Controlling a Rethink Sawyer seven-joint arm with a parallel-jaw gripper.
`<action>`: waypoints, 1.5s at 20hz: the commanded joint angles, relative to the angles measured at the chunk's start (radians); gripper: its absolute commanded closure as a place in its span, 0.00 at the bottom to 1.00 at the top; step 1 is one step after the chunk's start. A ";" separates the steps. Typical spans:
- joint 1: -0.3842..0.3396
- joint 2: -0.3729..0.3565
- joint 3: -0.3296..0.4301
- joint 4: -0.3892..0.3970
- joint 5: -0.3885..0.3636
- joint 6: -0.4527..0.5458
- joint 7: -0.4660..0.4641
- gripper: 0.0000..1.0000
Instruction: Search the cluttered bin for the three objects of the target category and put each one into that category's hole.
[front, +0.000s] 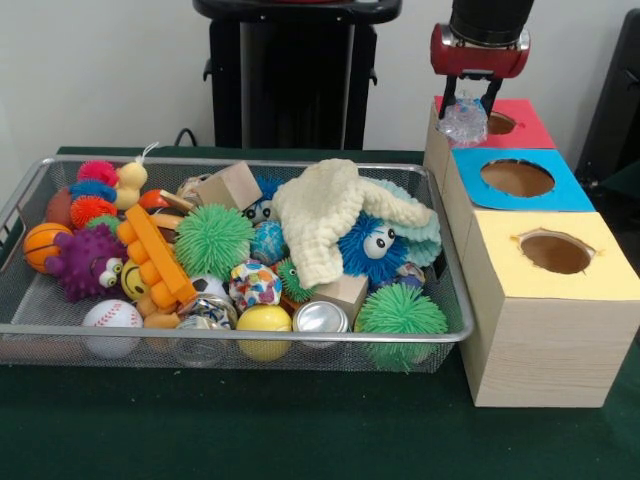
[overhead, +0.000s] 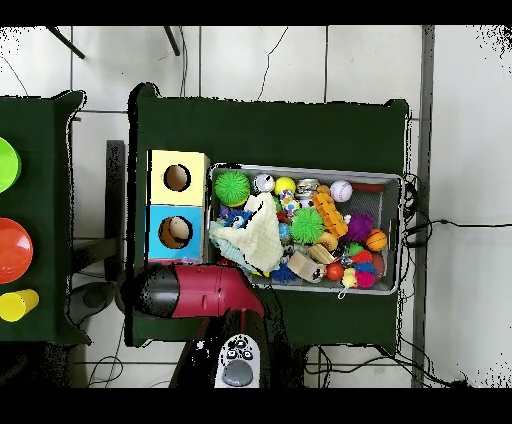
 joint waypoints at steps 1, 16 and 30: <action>0.011 0.163 0.038 -0.135 0.053 -0.124 0.244 1.00; 0.015 0.230 0.019 -0.280 0.073 -0.046 0.221 1.00; -0.009 0.204 0.022 -0.371 0.077 0.121 0.199 1.00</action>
